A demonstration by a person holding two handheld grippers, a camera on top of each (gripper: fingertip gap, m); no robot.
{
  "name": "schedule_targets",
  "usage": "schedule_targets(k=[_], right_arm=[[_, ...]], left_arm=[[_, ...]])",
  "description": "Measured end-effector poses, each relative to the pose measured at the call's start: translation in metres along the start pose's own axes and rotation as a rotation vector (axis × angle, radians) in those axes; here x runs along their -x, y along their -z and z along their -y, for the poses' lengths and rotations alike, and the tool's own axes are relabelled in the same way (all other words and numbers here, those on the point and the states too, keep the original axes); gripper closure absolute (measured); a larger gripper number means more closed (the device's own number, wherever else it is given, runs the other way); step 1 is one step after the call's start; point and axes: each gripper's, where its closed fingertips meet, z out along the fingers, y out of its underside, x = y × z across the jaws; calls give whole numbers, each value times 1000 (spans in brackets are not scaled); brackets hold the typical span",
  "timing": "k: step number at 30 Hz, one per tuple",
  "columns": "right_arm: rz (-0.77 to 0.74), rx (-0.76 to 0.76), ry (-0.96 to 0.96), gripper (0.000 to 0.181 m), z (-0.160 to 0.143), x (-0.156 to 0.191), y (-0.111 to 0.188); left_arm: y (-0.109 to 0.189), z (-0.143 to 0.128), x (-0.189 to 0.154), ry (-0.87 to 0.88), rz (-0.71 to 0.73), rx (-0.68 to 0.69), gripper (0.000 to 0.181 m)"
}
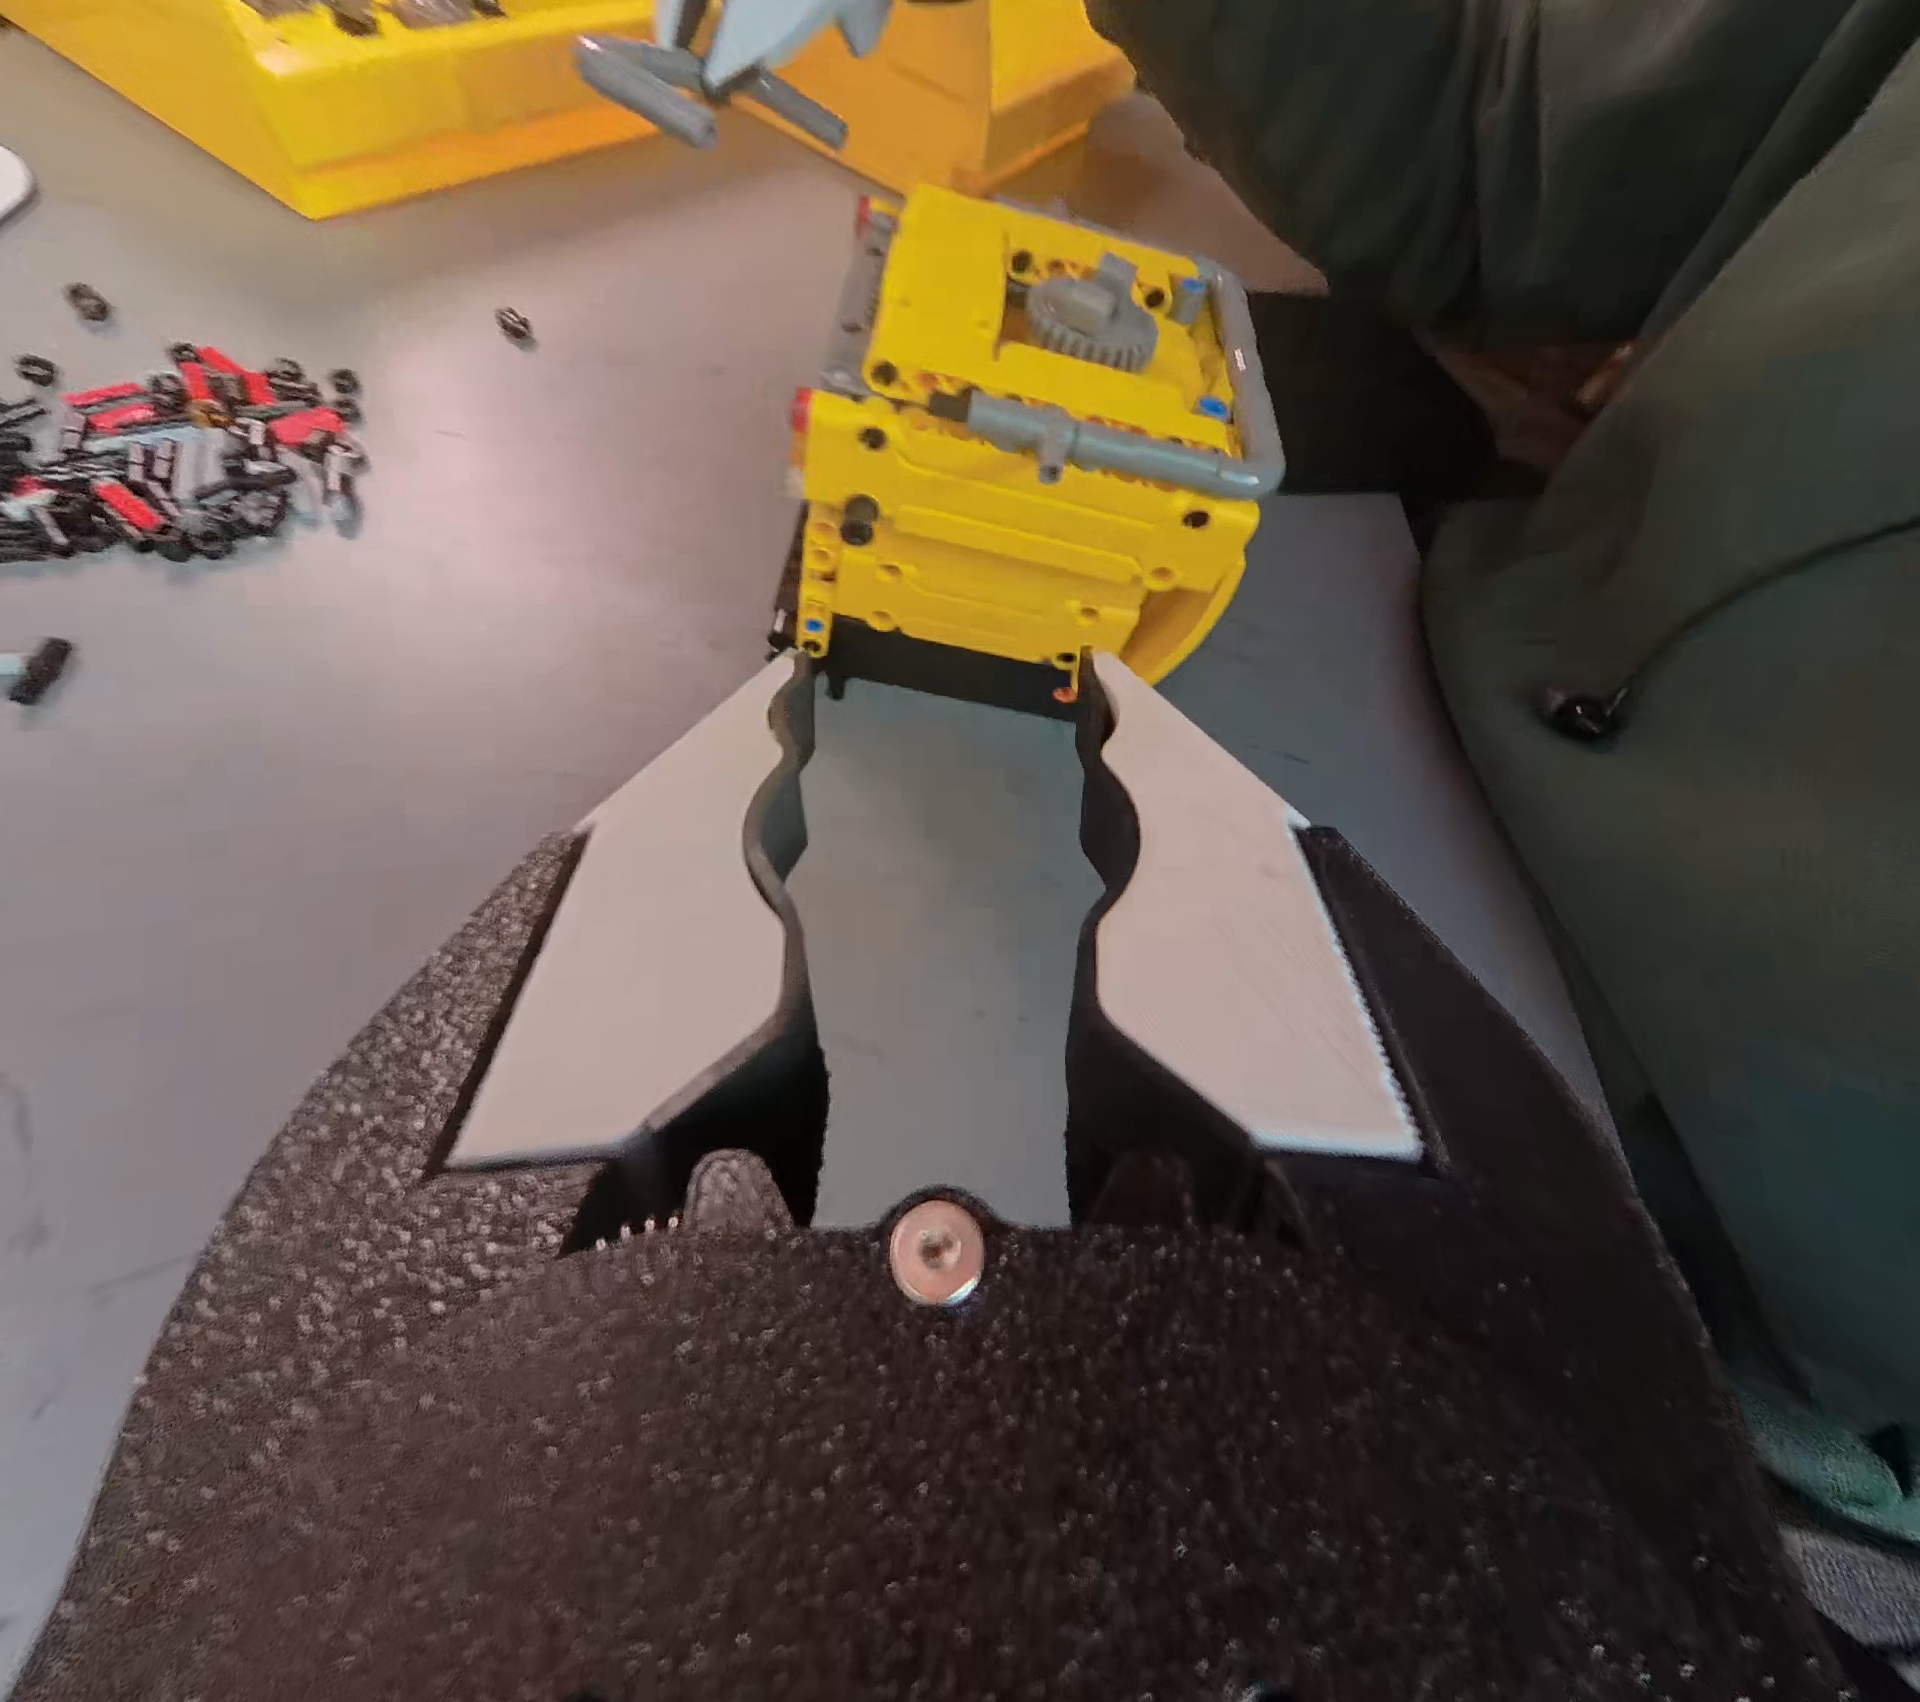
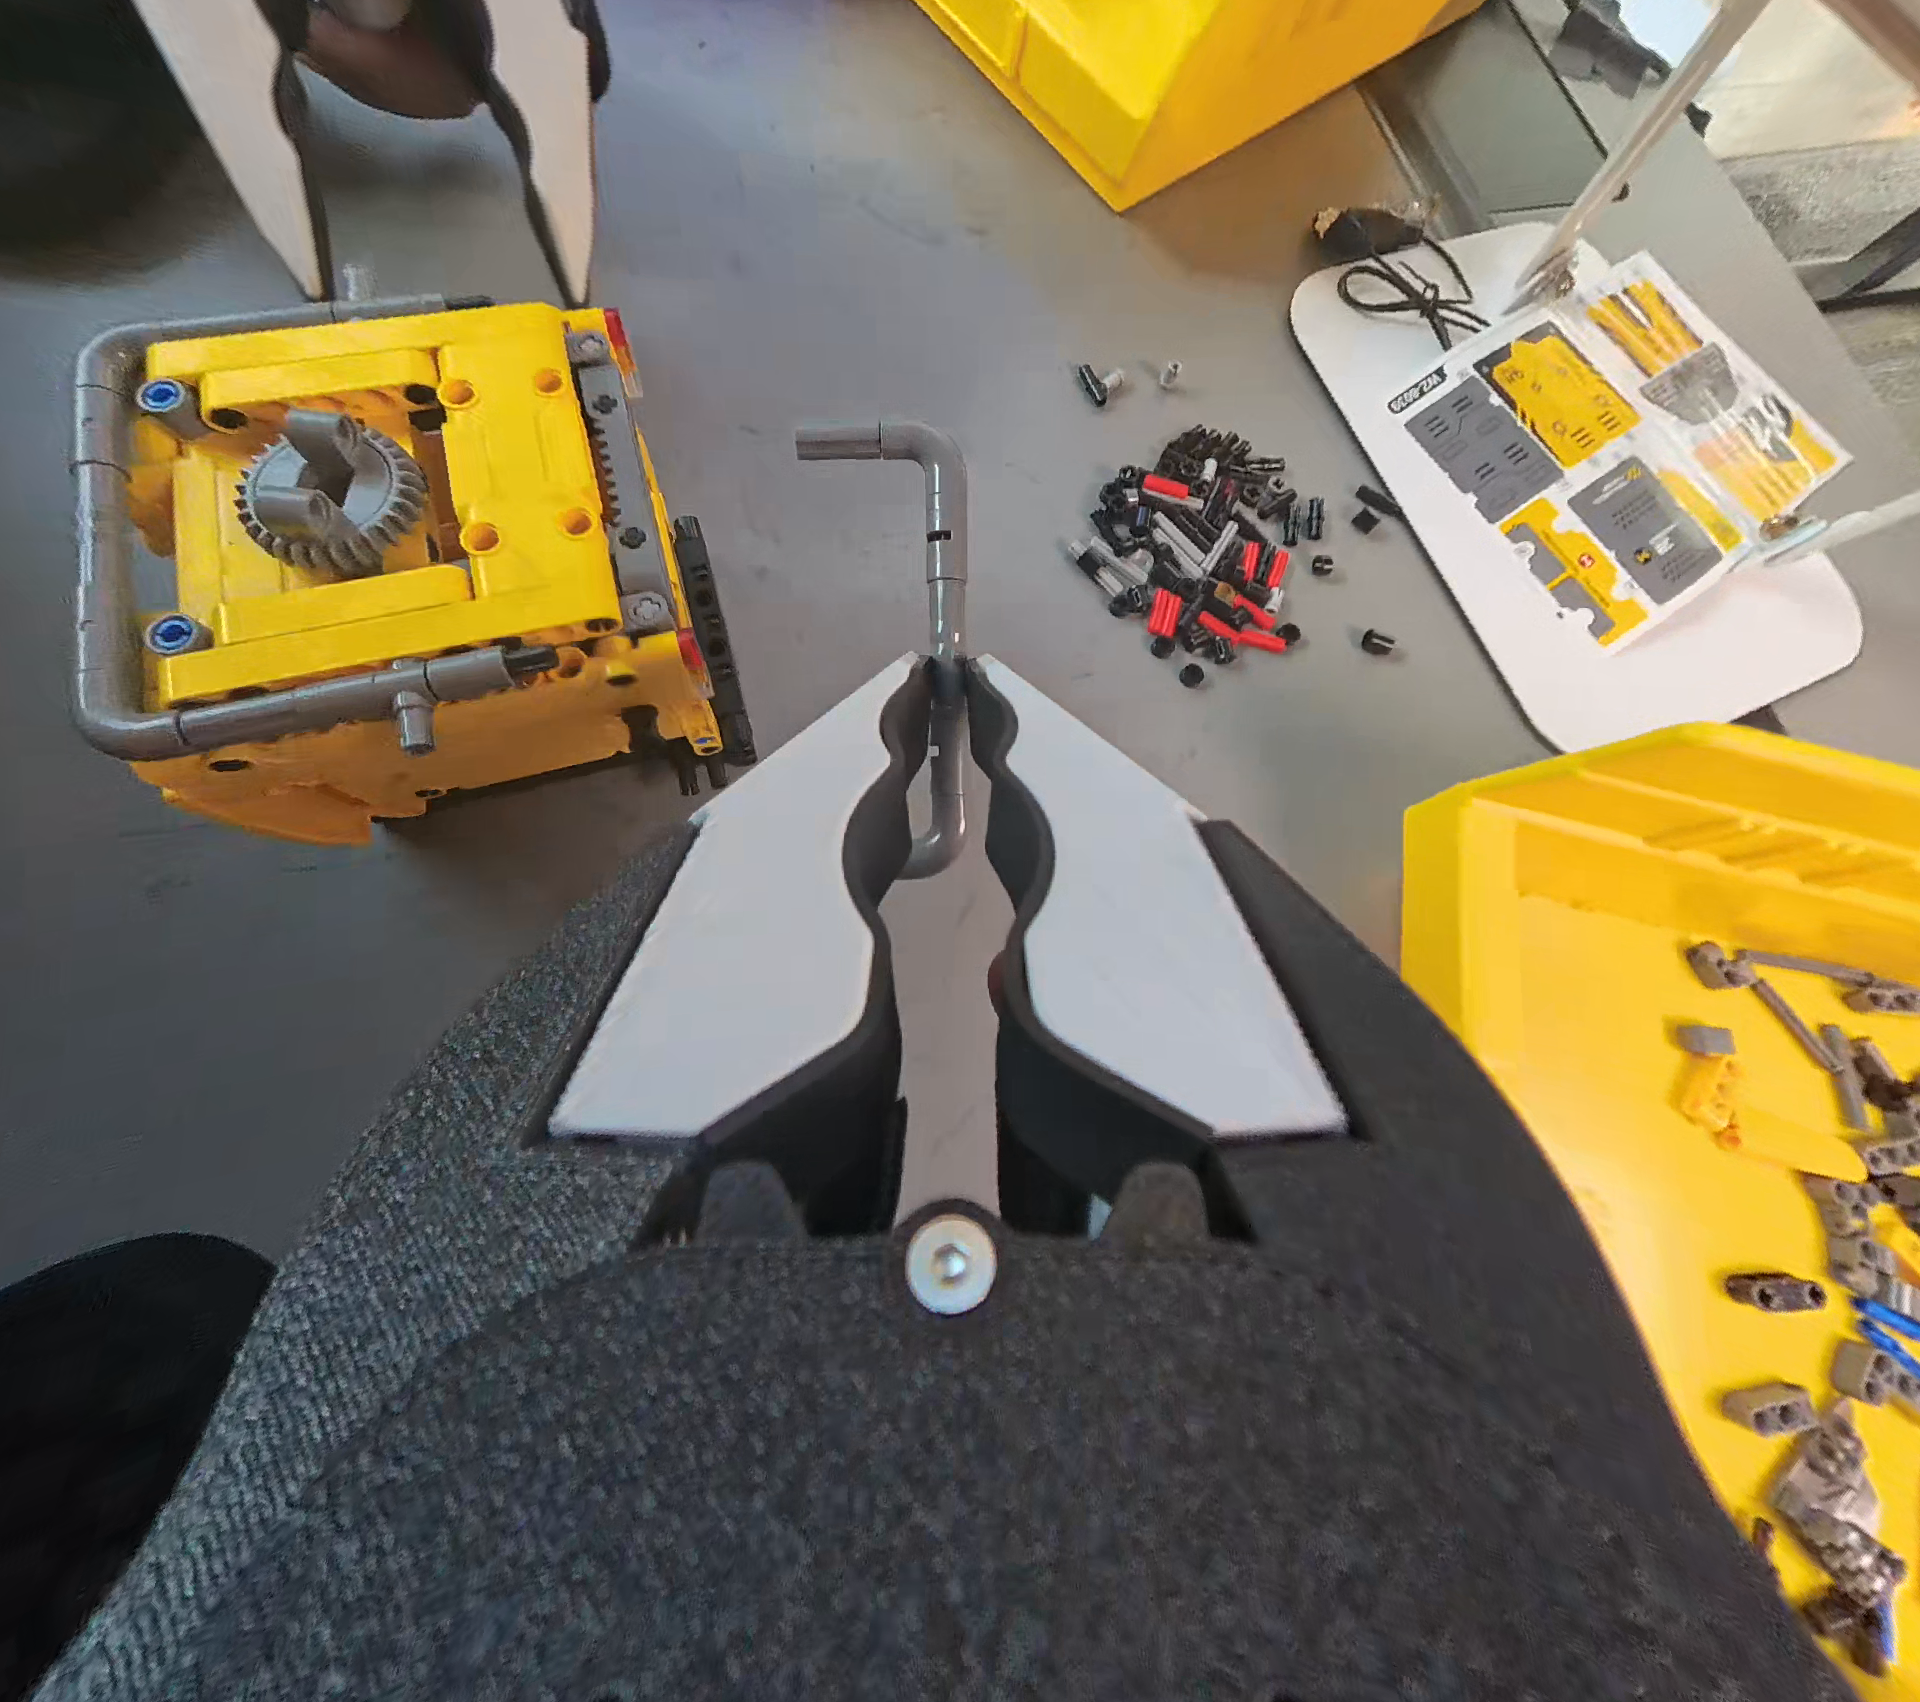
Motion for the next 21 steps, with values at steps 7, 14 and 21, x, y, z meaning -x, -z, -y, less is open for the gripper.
schedule_targets(k=[7, 14, 21], right_arm=[[19, -30, 107, 175, 36, 7, -9], [35, -3, 145, 175, 47, 11, -22], [66, 48, 179, 175, 43, 23, -29]], left_arm=[[14, 55, 40, 38, 178, -296, 126], [-5, 89, 41, -44, 148, -348, 117], [-19, 81, 41, -135, 160, -315, 143]])
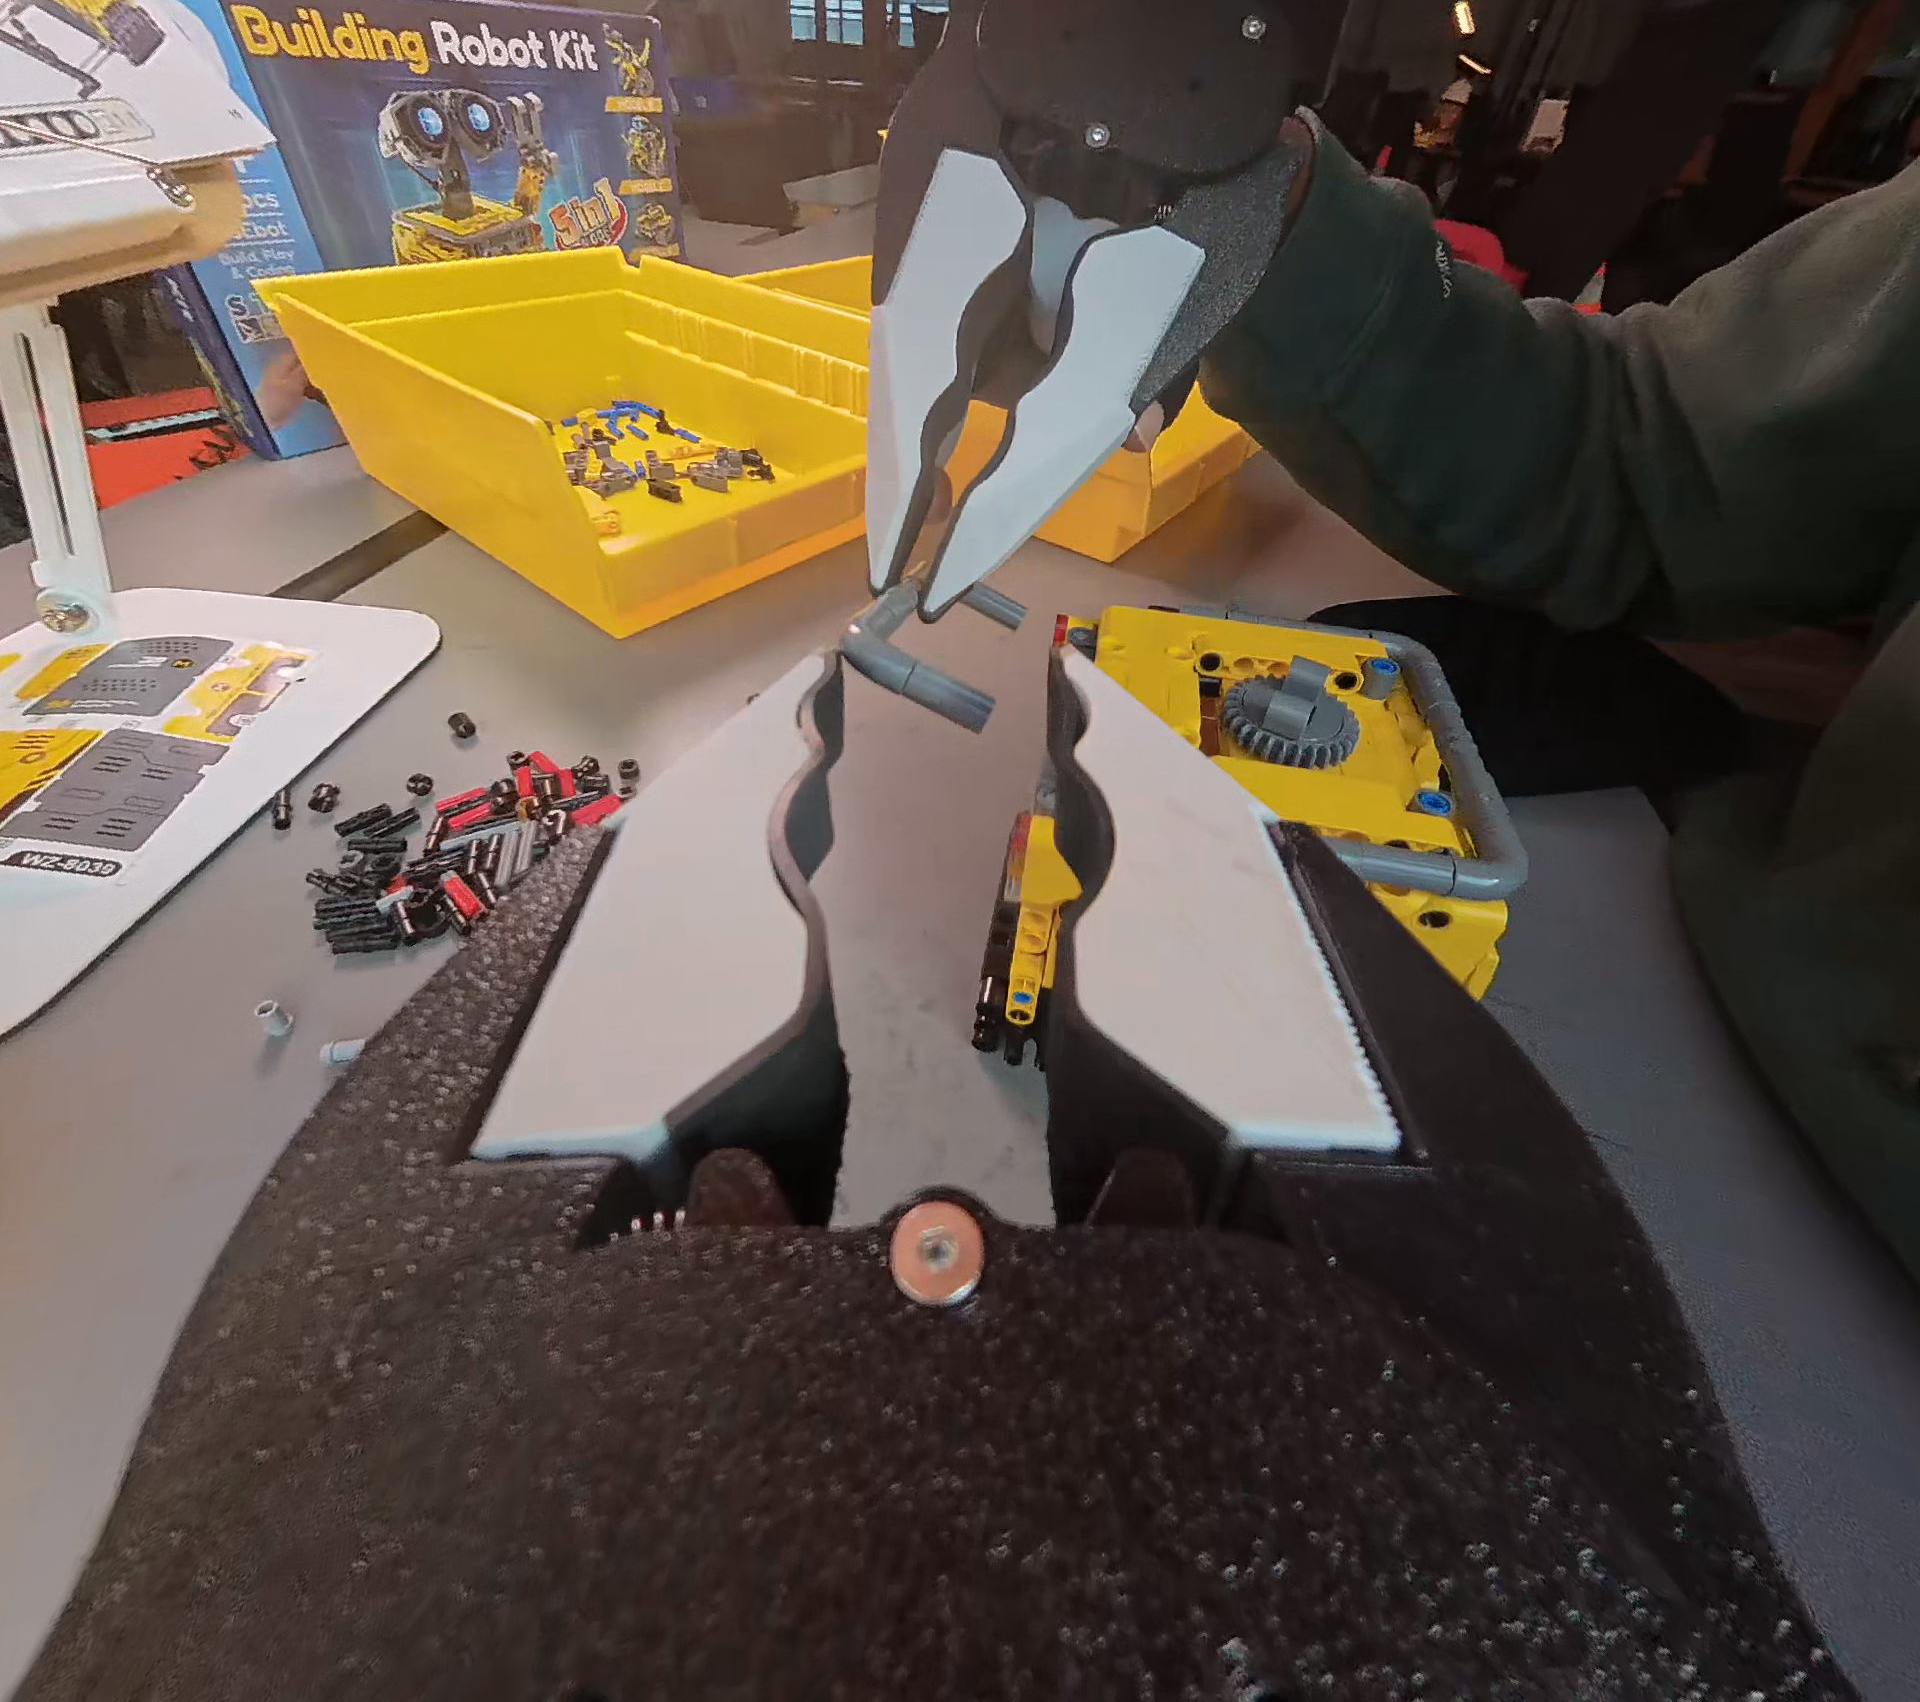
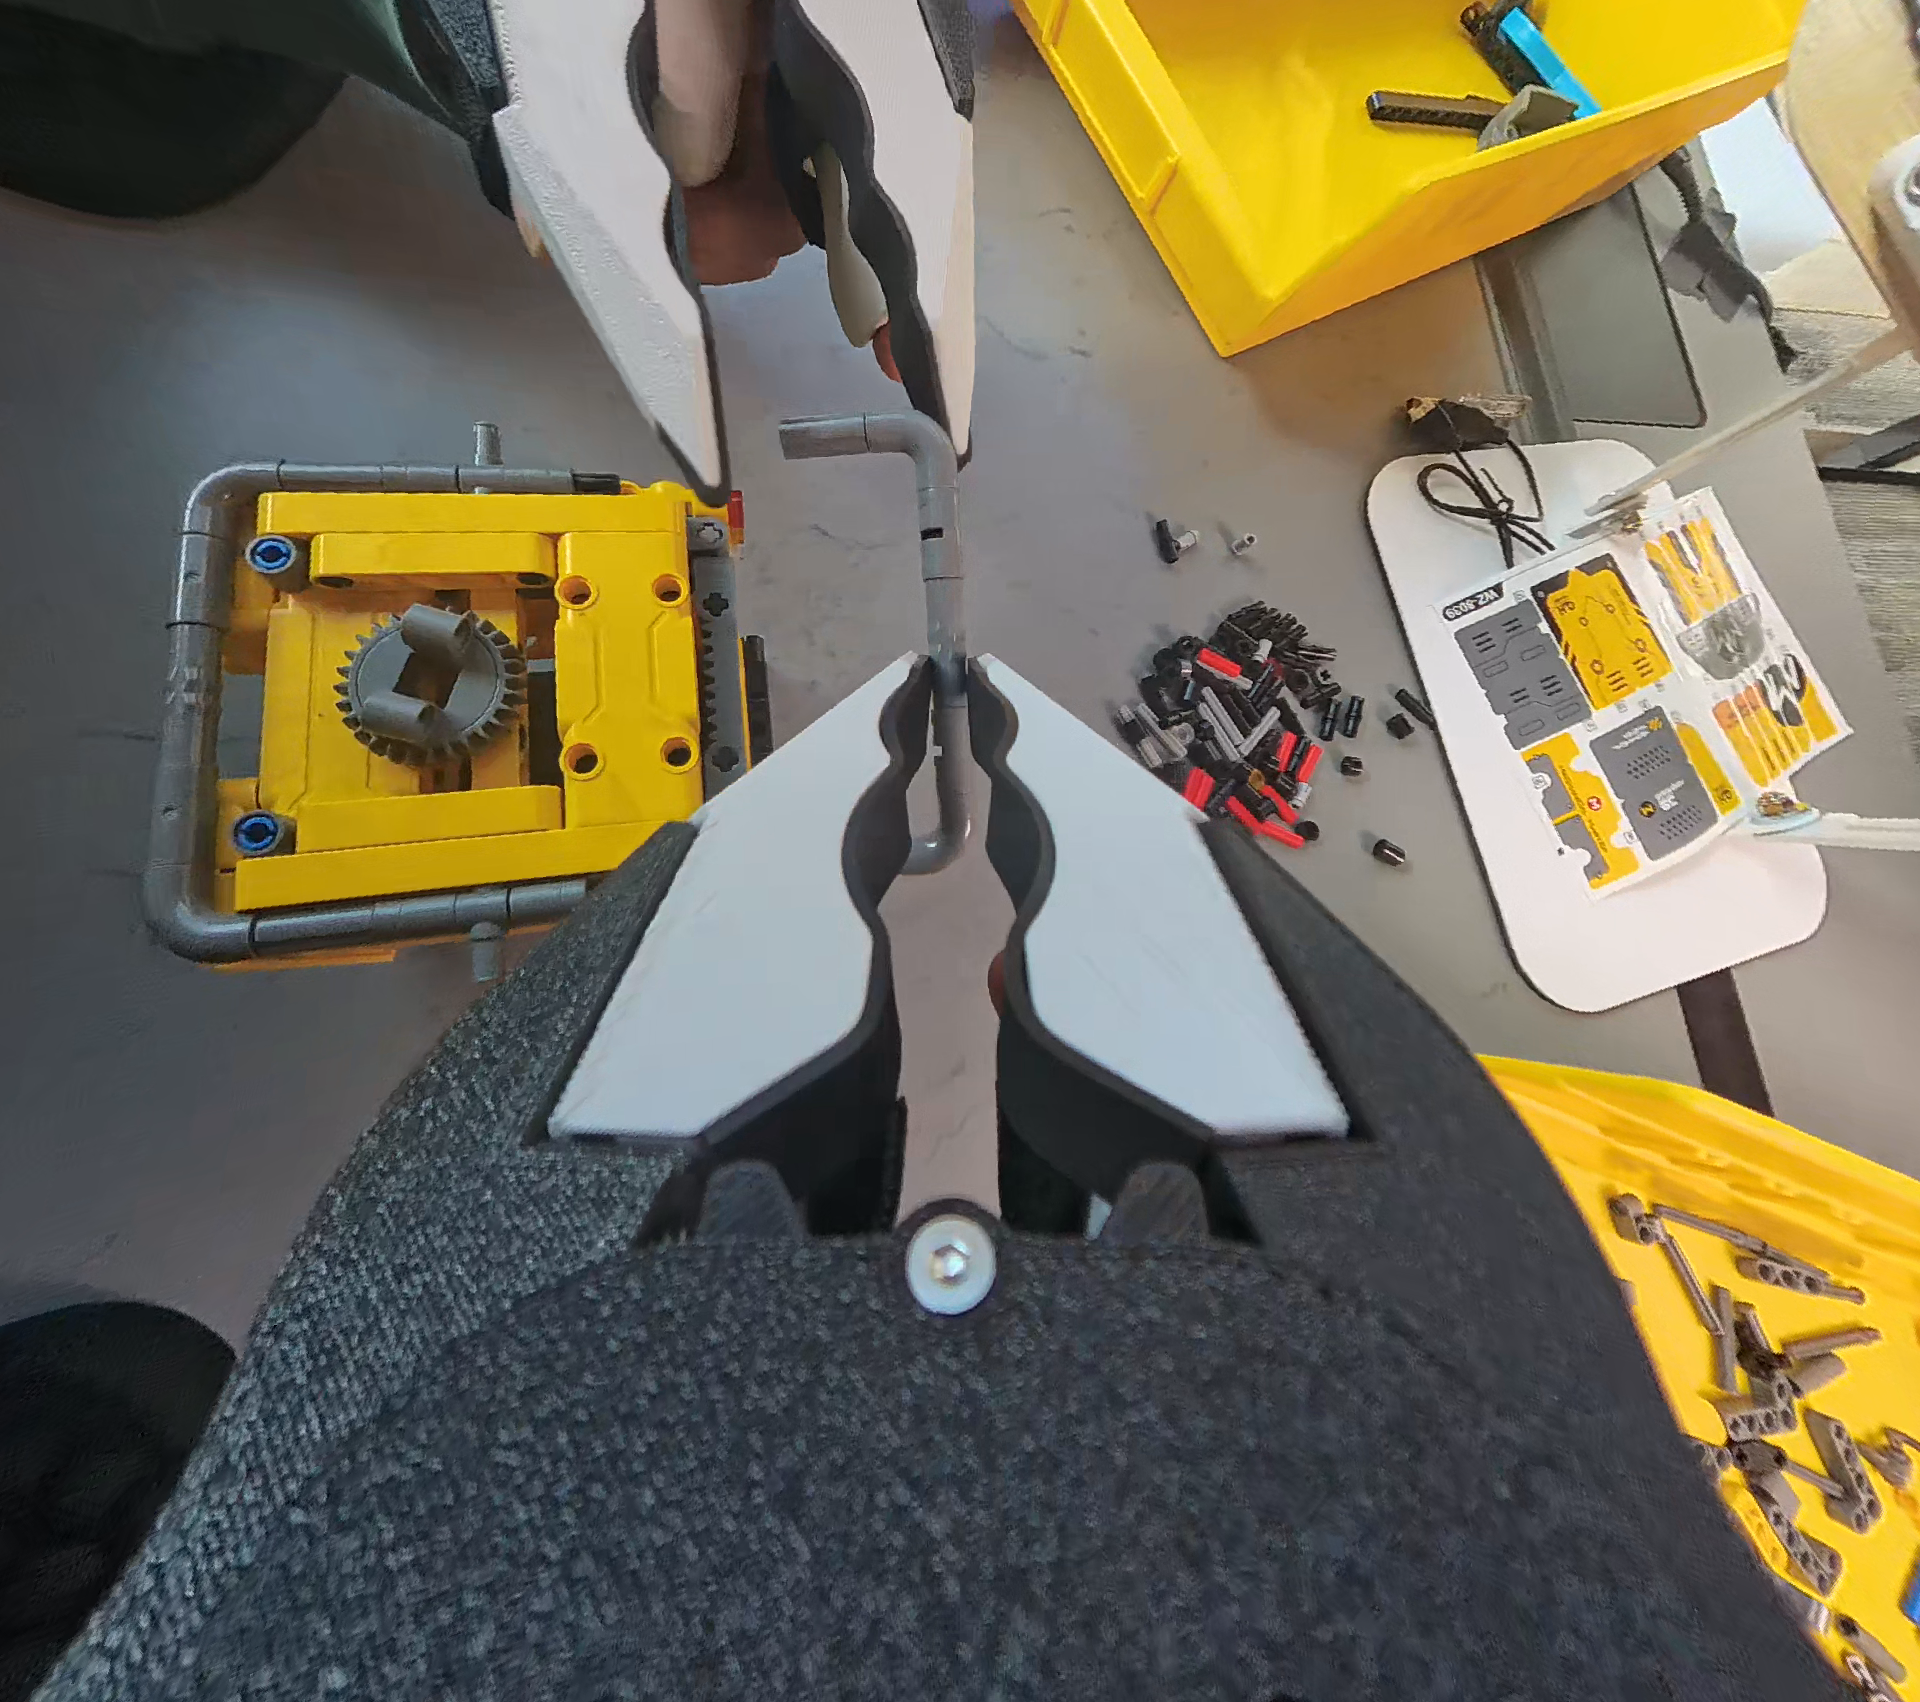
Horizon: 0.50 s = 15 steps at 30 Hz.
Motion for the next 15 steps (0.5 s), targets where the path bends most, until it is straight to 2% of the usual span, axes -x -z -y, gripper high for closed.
schedule_targets(k=[4, 12, 15], right_arm=[[33, -23, 3, 175, 6, 6, -2], [83, -96, -8, 175, 14, 13, 6], [73, -136, -19, 174, 14, 12, 10]], left_arm=[[7, -6, 2, -47, 54, 19, 153], [11, -3, -5, -68, 52, 17, 155], [12, -3, 4, -28, 124, 13, 171]])
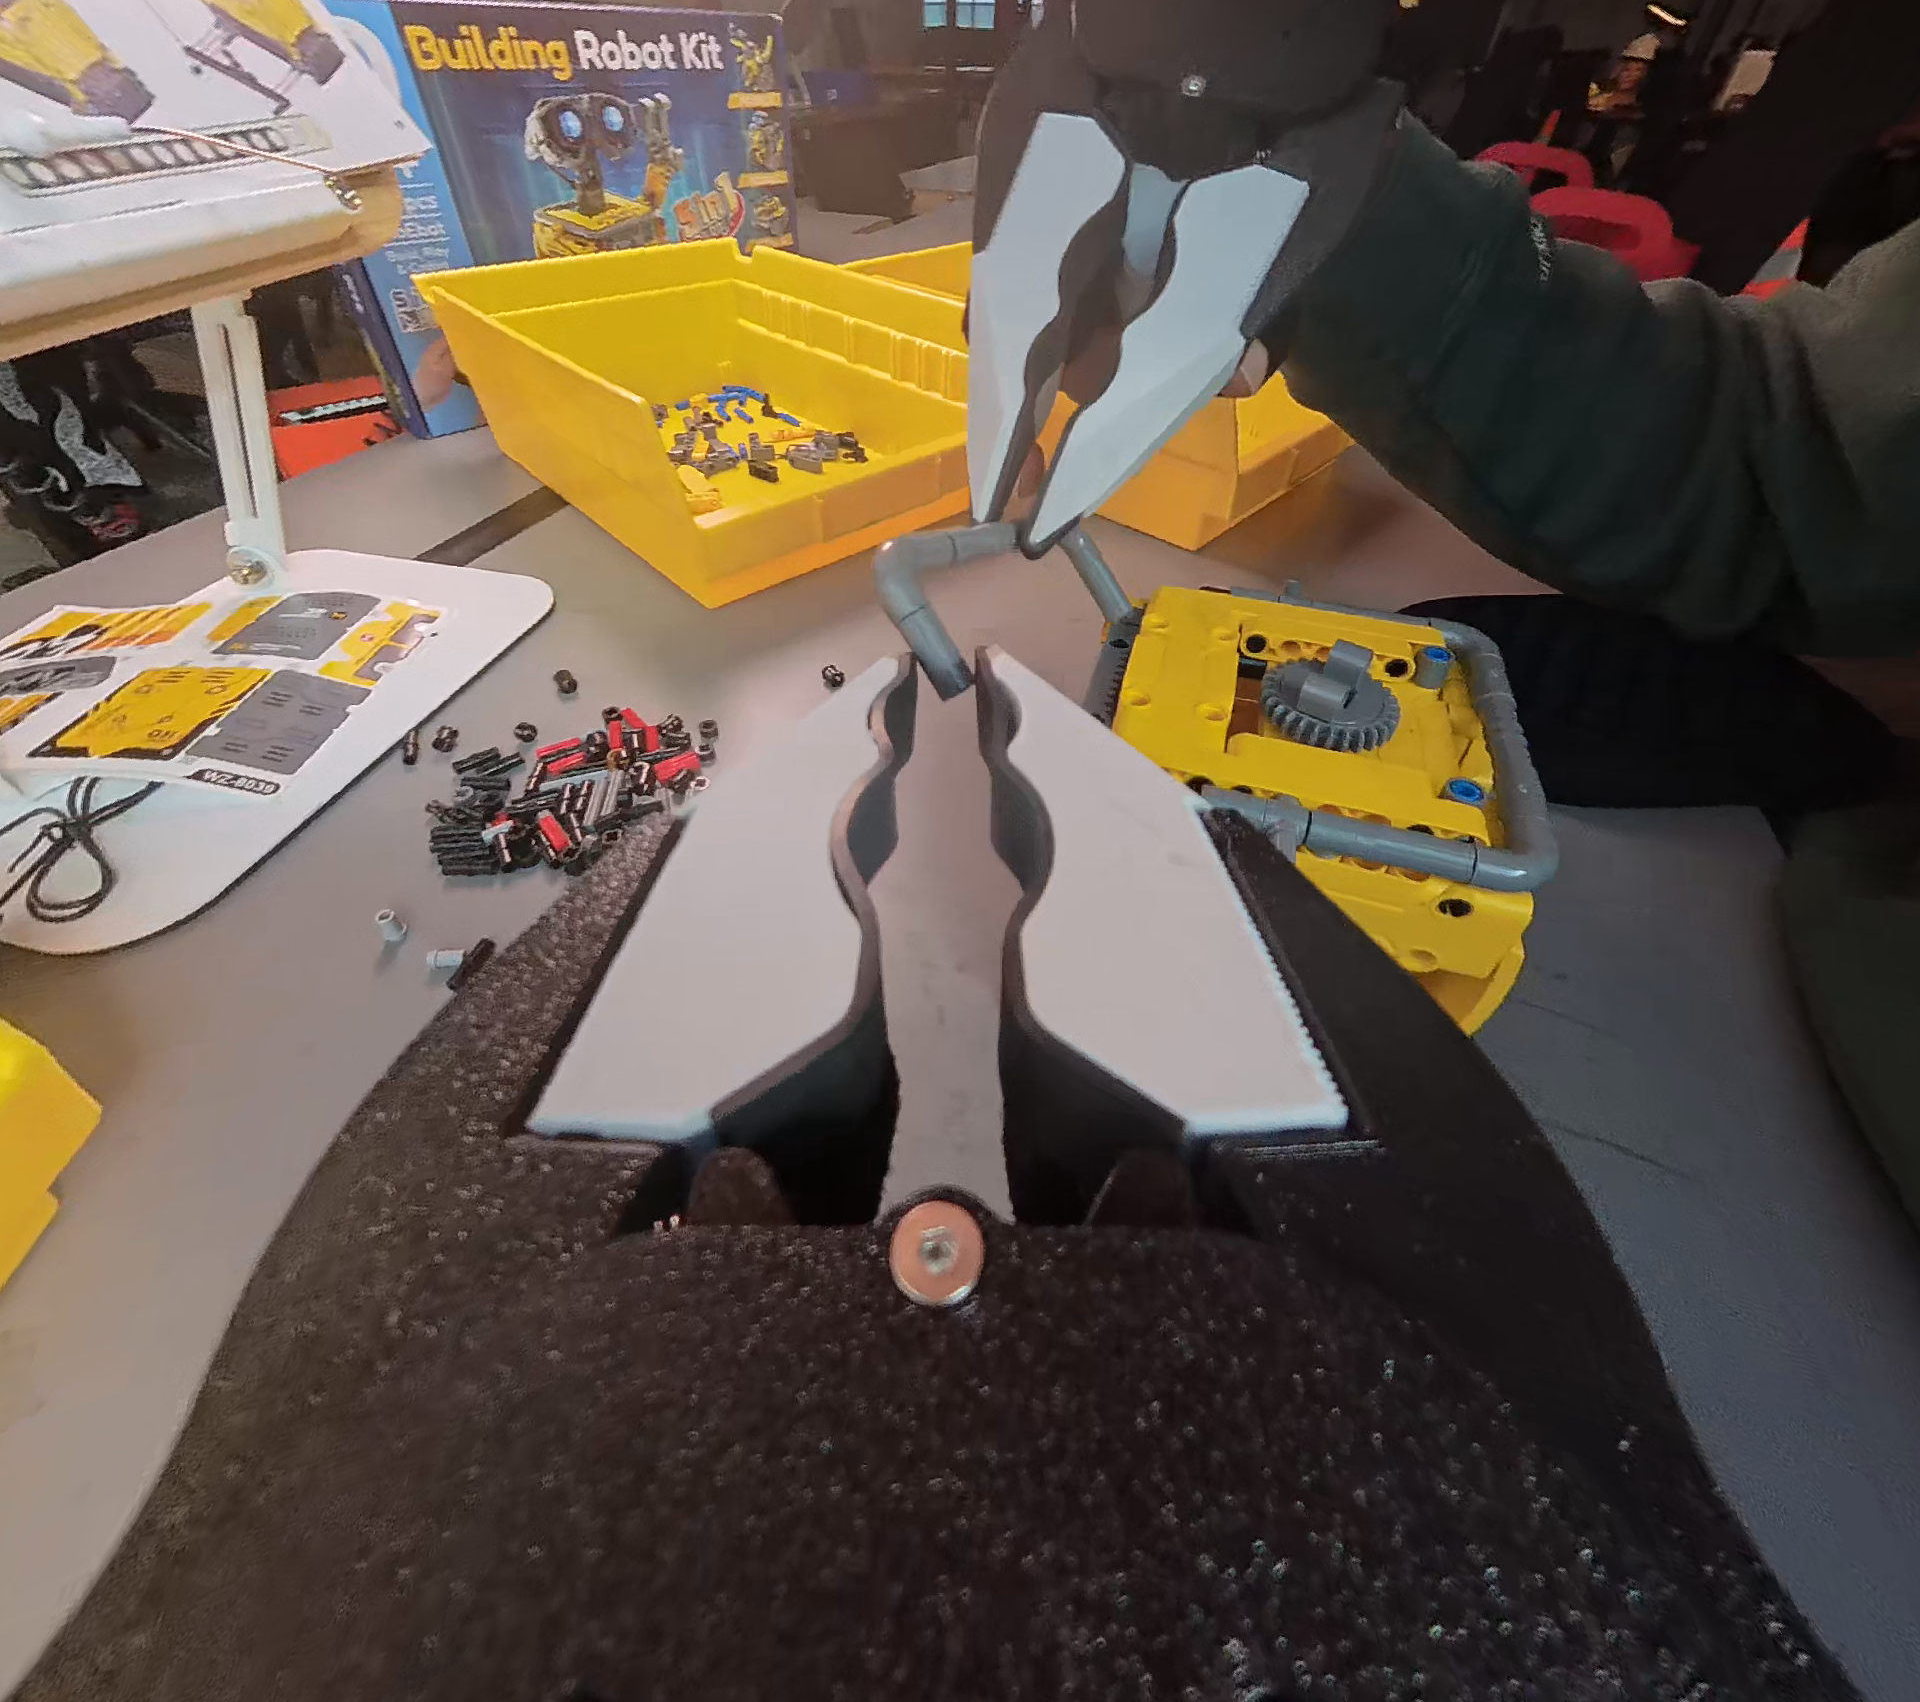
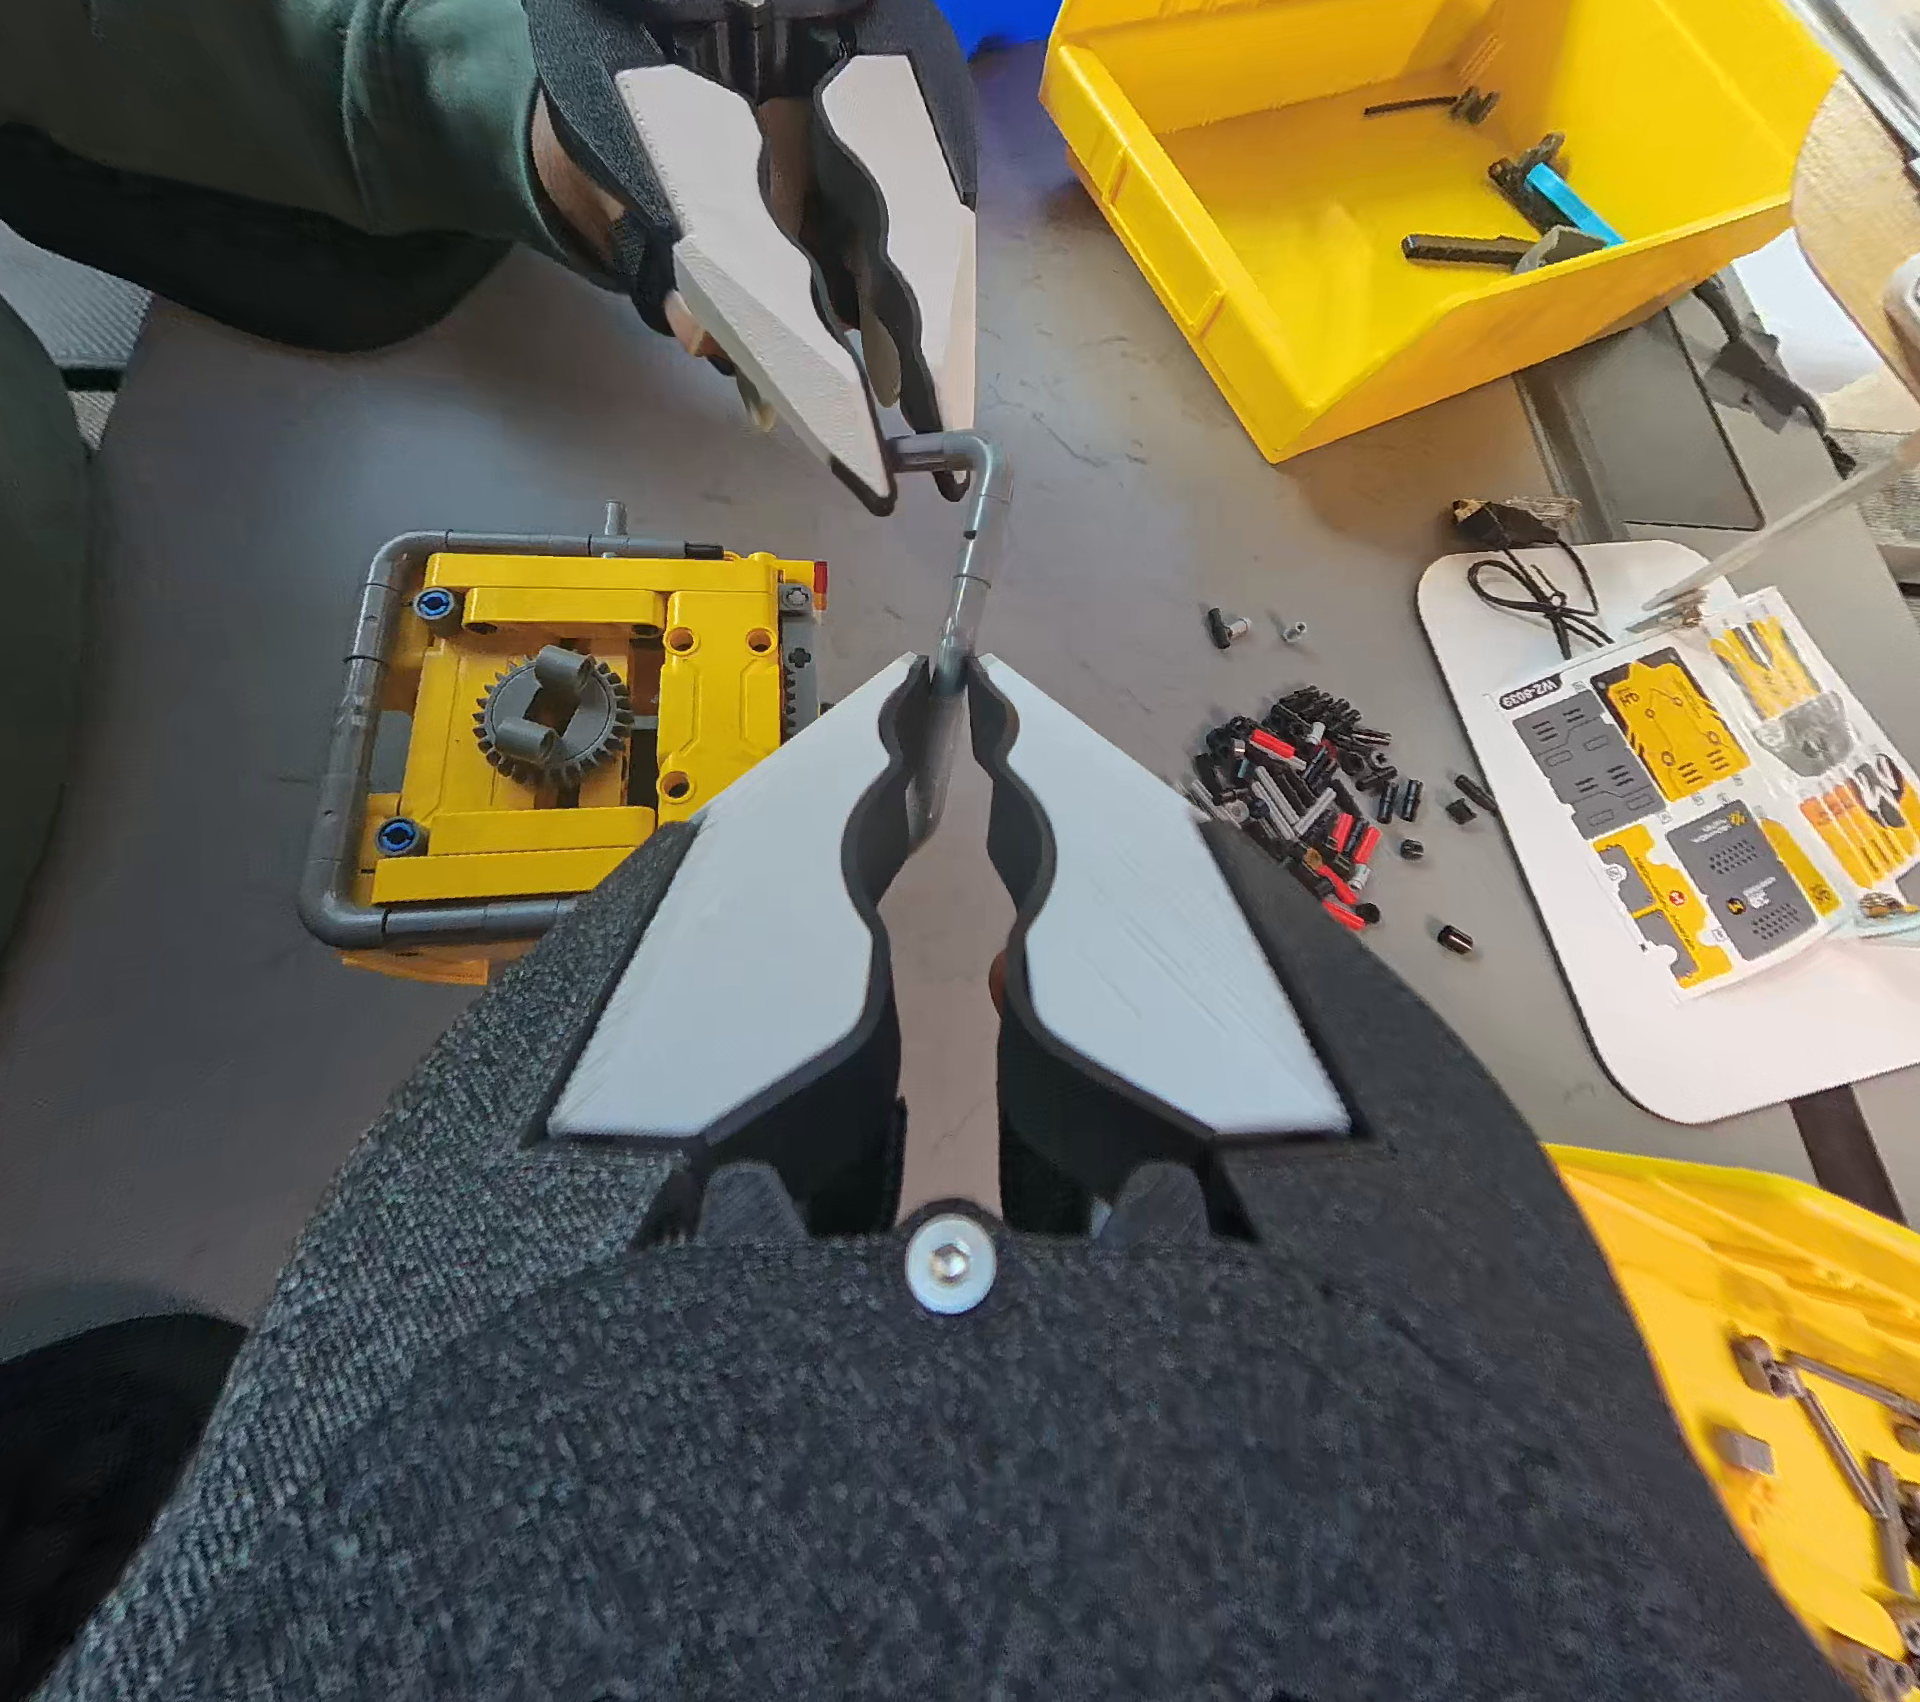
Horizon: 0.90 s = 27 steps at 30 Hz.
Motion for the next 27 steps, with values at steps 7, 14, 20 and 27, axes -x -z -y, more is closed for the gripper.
schedule_targets(k=[7, 14, 20, 27], right_arm=[[7, -108, -90, 174, -1, 2, 1], [15, -118, -80, 175, 0, 3, 5], [-16, -109, 23, 175, 4, 8, 8], [-57, -209, 169, 176, 25, 19, 14]], left_arm=[[-1, 0, 1, 100, 3, -19, 173], [-2, -1, -6, 193, -79, -37, 172], [0, 5, -8, 350, -168, -77, 166], [3, 8, -15, 334, -215, -88, 175]])
